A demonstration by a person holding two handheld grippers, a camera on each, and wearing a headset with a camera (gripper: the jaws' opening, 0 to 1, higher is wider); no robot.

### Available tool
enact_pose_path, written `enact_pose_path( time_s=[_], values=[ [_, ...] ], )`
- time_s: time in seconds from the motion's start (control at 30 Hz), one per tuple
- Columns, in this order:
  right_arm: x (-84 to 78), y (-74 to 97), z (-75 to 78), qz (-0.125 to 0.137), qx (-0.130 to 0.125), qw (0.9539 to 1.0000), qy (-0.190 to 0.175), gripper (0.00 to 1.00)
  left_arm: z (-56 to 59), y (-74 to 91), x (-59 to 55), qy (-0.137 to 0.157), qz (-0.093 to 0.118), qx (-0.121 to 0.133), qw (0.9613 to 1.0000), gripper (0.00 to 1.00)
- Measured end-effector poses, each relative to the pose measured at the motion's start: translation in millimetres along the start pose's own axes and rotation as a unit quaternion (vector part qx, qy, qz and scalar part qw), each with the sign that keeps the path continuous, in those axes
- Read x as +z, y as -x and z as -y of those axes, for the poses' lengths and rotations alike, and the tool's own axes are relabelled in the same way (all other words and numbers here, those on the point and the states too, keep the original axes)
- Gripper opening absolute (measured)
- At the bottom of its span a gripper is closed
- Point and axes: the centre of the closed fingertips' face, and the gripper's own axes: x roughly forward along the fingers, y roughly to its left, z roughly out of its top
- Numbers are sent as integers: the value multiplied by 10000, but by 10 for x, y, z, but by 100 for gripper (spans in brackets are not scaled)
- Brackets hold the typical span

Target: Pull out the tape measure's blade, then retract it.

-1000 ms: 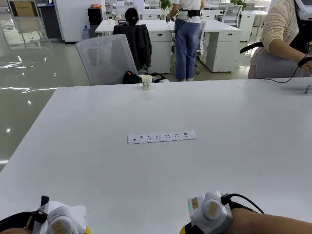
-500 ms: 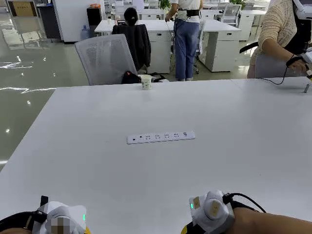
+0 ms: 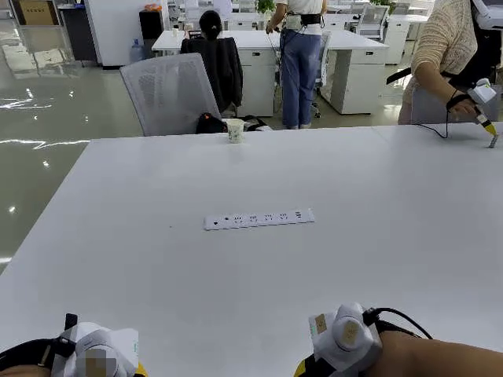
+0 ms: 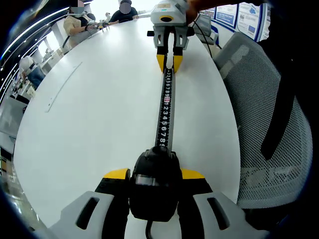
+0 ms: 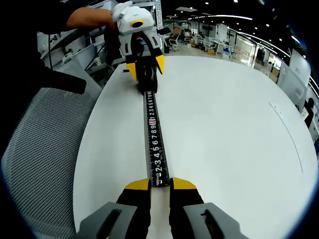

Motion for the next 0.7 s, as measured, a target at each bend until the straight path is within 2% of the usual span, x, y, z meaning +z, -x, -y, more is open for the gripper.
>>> enact_pose_path(
  time_s=[0.7],
  values=[
    [-99,75,6,-67,-53,10000,-47,10,1,1,16,-10,-6,-2,10000,31]
  ],
)
